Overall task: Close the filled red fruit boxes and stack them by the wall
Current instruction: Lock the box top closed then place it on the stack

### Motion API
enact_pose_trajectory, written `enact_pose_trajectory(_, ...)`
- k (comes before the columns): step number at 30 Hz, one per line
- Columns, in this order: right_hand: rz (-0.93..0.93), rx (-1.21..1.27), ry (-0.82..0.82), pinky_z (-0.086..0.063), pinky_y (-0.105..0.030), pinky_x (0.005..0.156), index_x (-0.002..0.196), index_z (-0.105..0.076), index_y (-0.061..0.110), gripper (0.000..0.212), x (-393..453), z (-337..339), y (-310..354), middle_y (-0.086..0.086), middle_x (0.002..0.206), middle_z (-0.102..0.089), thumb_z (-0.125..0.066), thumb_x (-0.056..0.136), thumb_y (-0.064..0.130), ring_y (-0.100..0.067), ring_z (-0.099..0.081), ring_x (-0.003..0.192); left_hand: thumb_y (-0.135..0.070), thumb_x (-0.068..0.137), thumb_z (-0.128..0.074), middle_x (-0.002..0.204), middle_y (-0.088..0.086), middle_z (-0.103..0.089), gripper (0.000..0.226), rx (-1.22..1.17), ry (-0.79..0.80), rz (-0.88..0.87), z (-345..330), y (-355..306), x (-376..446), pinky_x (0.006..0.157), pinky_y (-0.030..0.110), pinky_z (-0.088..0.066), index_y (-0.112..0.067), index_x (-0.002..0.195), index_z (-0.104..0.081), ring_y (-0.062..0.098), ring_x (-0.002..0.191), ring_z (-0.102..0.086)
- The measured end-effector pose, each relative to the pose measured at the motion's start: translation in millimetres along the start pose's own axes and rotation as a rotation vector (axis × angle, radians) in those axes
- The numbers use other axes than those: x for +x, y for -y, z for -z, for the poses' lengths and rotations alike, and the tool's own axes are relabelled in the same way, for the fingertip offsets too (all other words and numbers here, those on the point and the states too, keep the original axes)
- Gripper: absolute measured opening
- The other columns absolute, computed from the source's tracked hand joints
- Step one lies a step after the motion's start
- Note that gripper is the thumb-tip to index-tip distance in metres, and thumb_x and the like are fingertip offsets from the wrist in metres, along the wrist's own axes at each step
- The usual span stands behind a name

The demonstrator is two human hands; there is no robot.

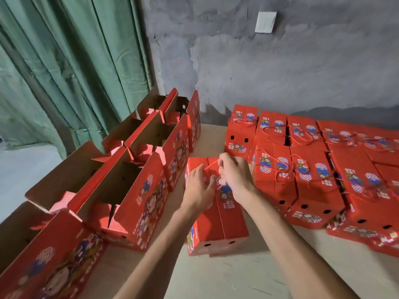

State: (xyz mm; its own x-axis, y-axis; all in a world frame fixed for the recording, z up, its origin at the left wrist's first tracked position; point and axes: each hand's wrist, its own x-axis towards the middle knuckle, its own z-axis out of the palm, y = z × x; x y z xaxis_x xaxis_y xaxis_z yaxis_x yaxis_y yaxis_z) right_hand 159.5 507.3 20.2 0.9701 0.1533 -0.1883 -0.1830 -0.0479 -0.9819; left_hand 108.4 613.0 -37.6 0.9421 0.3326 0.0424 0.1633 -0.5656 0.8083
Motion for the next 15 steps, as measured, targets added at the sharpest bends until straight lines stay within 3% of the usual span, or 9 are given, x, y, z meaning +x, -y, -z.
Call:
enact_pose_trajectory(2,0.001,0.011,-0.016,-0.028,-0.024,0.042,0.059,-0.054,0.017,0.03,25.6,-9.5,10.3,0.009,0.044,-0.042,-0.051,0.089,0.017,-0.01,-0.034,0.039,-0.031,0.103,-0.053,0.15,0.012,-0.052,0.058,-0.025,0.032,-0.033,3.8,-7.0,31.3,0.117,0.048,-0.037,-0.008,0.155,-0.038,0.028,0.141,-0.045)
enact_pose_trajectory(8,0.029,-0.014,-0.08,-0.031,-0.029,0.047,0.067,-0.062,0.016,0.028,109.9,-8.0,38.1,0.009,0.046,-0.051,-0.053,0.093,0.021,-0.012,-0.042,0.045,-0.023,0.097,-0.053,0.145,0.01,-0.059,0.059,-0.049,0.079,-0.03,-7.5,-34.5,115.2,0.105,0.04,-0.049,-0.021,0.155,-0.041,0.026,0.125,-0.061)
enact_pose_trajectory(11,0.04,-0.003,-0.145,-0.031,-0.028,0.046,0.068,-0.064,0.017,0.03,150.2,8.2,48.0,0.01,0.046,-0.053,-0.054,0.095,0.022,-0.011,-0.043,0.042,-0.022,0.097,-0.053,0.141,0.008,-0.063,0.053,-0.036,0.105,-0.094,-19.4,-46.0,156.4,0.1,0.033,-0.049,-0.021,0.15,-0.049,0.023,0.121,-0.062)
enact_pose_trajectory(15,0.044,0.015,-0.208,-0.029,-0.027,0.045,0.07,-0.059,0.015,0.033,195.2,32.1,41.1,0.004,0.054,-0.052,-0.049,0.101,0.016,-0.004,-0.041,0.037,-0.038,0.097,-0.056,0.14,0.009,-0.06,0.049,0.391,0.006,-0.07,-13.6,-31.0,214.9,0.111,0.044,-0.038,-0.018,0.142,-0.052,0.03,0.129,-0.055)
